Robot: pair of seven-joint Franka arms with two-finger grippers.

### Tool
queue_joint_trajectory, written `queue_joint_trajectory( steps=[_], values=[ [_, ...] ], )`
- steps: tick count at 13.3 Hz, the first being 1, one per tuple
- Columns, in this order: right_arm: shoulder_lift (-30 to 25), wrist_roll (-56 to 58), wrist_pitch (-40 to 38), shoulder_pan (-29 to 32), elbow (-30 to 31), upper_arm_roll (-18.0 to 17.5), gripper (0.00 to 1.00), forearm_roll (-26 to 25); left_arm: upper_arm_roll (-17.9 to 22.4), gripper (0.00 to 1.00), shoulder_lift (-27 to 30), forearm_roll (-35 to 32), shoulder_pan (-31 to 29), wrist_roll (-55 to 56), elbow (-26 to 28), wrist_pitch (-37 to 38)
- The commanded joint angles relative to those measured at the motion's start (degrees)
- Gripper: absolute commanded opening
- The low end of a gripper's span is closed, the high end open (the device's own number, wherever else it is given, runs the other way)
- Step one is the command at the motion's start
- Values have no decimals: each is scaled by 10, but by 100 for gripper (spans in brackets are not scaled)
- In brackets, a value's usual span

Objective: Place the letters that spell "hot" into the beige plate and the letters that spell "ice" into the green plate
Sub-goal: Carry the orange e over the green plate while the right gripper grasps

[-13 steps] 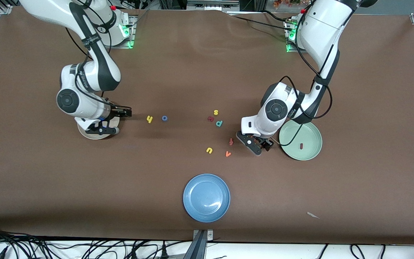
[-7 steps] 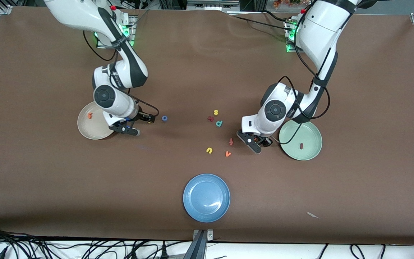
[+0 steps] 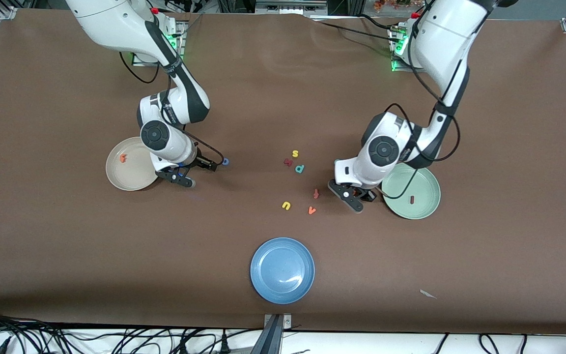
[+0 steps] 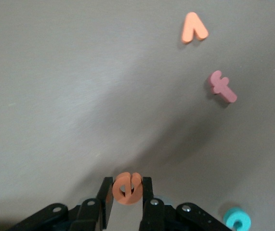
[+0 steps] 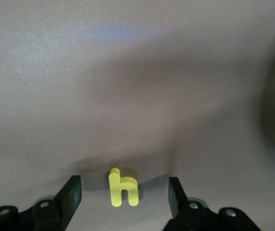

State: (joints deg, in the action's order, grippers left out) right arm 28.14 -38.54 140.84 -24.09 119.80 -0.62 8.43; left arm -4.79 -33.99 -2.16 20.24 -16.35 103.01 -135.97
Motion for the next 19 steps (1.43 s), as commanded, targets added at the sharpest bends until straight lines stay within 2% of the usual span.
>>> queue_joint_trajectory(
  steps=[1, 2, 3, 5, 8, 10, 12, 13, 14, 15, 17, 19],
  values=[
    [8, -12, 3, -10, -9, 4, 63, 8, -2, 0, 52, -17, -27, -6, 10, 55],
    [9, -12, 3, -10, -9, 4, 53, 8, -2, 0, 56, -17, -38, -24, 10, 71],
    [8, -12, 3, -10, -8, 4, 49, 8, -1, 2, 63, -17, -48, -55, 16, 83],
    [8, -12, 3, -10, -7, 4, 42, 7, 4, 0, 65, -16, -83, -152, 18, 103],
    [8, -11, 1, -10, -7, 4, 23, 7, 29, 0, 58, -17, -95, -201, 42, 98],
    [7, -12, 0, -10, -8, 4, 9, 7, 32, 0, 50, -16, -96, -212, 61, 70],
    [1, -11, -3, -10, -8, 4, 9, 8, 32, 0, 50, -9, -95, -204, 89, 20],
    [-8, -9, -10, -10, -8, 5, 9, 7, 32, 5, 49, -9, -95, -204, 93, 18],
    [-22, -8, -33, -9, -11, 9, 9, 6, 32, 32, 49, -11, -94, -207, 93, 17],
    [-40, -6, -60, -9, -14, 20, 9, 1, 32, 99, 50, -16, -93, -213, 91, 15],
    [-71, 38, -105, -8, -14, 54, 8, 0, 30, 100, 57, -13, -90, -214, 90, 15],
    [-81, 133, -157, -8, -13, 110, 8, 0, 29, 100, 71, -11, -89, -213, 88, 20]
  ],
)
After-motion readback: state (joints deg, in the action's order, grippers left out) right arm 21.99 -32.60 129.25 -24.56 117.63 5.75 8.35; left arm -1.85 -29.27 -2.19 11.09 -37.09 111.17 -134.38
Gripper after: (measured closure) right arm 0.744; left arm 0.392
